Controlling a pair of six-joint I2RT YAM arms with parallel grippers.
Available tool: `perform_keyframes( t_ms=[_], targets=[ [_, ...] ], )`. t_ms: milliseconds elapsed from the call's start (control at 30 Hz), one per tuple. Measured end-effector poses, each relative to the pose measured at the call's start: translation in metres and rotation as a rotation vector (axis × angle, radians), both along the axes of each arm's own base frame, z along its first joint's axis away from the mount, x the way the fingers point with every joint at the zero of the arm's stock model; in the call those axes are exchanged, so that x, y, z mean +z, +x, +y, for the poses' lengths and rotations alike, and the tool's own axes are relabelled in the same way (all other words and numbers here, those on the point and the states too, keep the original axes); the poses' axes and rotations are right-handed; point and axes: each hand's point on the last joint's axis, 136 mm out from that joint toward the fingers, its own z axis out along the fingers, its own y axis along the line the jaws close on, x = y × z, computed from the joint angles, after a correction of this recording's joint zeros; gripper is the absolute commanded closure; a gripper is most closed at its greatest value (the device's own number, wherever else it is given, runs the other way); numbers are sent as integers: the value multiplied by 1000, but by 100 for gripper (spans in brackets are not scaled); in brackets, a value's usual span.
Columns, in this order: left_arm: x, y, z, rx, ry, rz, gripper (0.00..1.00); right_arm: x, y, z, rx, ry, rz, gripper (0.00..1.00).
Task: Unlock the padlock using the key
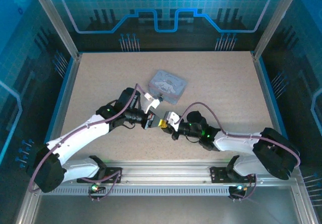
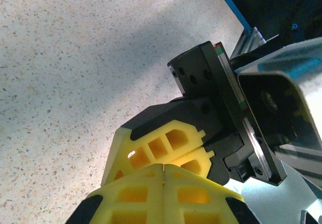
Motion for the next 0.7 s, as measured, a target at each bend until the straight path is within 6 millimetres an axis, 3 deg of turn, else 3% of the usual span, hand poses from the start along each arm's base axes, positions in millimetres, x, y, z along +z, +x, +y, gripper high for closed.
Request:
perform_keyframes(
  t_ms=[167,200,300,400,567,700],
  targets=[
    [2,0,0,-4,-6,0,100,1,-2,-6,-15,-21,5,100],
    [2,0,0,-3,-6,-1,97,1,-1,-8,-22,-29,6,100],
    [3,2,2,7,1,-25,72,1,-2,-14,-27,-71,16,100],
    [5,3,8,32,0,-64,59,9,3,-19,-33,-125,27,100],
    [3,1,17,64,-16,-141,48,27,9,-28,-33,-212,29,100],
    [3,1,20,75,-51,-219,44,28,4,-34,-8,-310,64,100]
  ],
)
